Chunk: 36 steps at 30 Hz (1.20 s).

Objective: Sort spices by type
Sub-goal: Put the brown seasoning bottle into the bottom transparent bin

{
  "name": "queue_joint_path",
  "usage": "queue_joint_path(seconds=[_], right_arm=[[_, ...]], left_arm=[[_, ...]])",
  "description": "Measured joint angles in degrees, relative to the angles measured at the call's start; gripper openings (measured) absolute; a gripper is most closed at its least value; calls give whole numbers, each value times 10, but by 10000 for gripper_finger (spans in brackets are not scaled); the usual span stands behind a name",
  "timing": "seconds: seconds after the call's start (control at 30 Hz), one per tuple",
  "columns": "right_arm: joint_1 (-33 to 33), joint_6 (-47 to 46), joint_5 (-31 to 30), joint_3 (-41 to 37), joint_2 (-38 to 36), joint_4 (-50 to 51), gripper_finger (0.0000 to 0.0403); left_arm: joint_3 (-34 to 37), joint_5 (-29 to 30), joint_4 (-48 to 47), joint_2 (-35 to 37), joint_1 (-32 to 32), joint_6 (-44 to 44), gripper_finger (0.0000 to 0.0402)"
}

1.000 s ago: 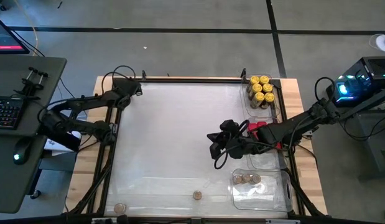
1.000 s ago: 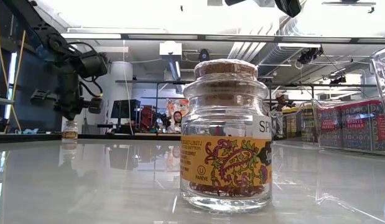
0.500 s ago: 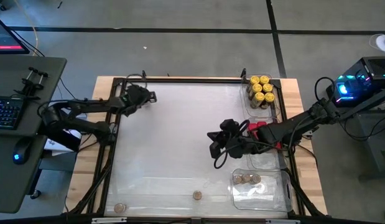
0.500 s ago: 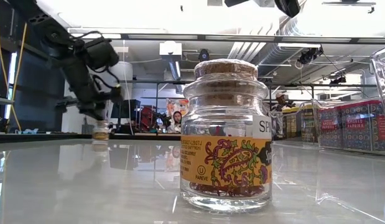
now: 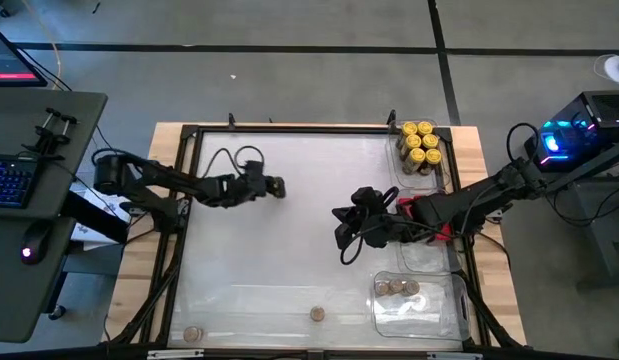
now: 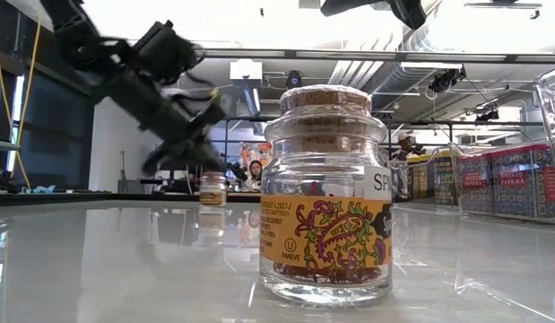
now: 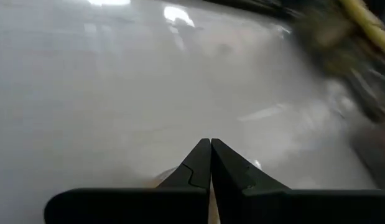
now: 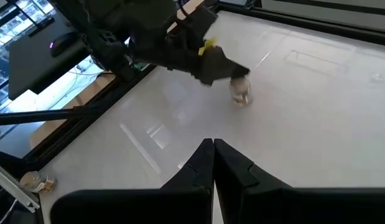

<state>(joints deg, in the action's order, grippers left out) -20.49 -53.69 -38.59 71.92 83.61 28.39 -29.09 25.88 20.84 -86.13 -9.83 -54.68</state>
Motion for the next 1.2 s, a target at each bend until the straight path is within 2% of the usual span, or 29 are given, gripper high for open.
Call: queue_joint_path(seconds=[0.13,0.27,0.33,0.43,0.5,0.57,0.73,0.83,0.97,1.1,1.2], right_arm=[[0,2,0,0,0,0,0],[0,2,0,0,0,0,0],[0,2,0,0,0,0,0],[-2,0,0,0,0,-3,0],[-5,-1,0,0,0,-4,0],[-7,-2,0,0,0,-6,0],[-13,-3,3,0,0,-8,0],[-14,-2,9,0,0,-8,0],[-11,2,16,0,0,-6,0],[-9,2,16,0,0,-3,0],[-9,11,18,0,0,-4,0]], left_arm=[[-56,-53,6,-41,39,49,0],[-111,-99,4,-104,89,62,0],[-141,-136,4,-128,107,104,0],[-176,-164,-31,-115,109,174,0],[-189,-163,-48,-76,100,230,0],[-192,-137,-84,-28,87,278,0],[-190,3,-309,53,26,279,0],[-178,15,-399,64,-8,278,0],[-119,10,-388,61,-27,239,0],[-61,-43,-311,56,-23,168,0],[-41,-38,-243,55,-10,141,0]])
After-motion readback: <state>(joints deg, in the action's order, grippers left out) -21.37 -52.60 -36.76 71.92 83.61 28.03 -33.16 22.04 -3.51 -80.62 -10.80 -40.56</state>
